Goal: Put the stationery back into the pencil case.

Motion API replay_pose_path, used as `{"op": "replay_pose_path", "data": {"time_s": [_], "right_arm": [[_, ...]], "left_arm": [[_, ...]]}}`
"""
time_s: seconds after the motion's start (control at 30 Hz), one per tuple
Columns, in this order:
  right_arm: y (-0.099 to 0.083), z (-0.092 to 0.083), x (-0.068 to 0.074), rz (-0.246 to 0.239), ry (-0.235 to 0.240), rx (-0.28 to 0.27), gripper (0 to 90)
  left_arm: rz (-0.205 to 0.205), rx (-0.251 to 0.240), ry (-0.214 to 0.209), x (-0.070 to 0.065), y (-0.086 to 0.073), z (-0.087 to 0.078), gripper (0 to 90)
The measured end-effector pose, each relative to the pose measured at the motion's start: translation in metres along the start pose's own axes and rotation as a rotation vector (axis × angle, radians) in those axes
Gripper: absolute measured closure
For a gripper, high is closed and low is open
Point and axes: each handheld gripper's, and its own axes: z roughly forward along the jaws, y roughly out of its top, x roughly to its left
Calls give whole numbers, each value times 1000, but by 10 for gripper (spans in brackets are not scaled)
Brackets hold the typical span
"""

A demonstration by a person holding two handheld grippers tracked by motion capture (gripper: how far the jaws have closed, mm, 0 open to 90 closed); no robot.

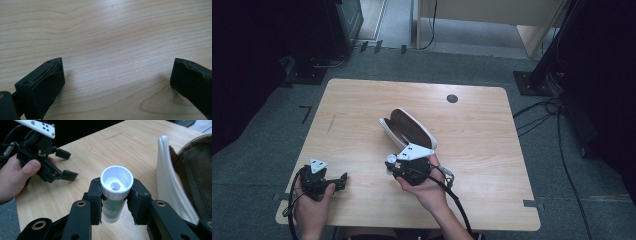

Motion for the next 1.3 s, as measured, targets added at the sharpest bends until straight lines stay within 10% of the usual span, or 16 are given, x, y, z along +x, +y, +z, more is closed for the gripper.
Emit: {"op": "replay_pose_path", "data": {"time_s": [1.3], "right_arm": [[22, -54, -27, 36, -103, -110, 660]], "left_arm": [[-1, -1, 0, 0, 0, 0, 0]]}}
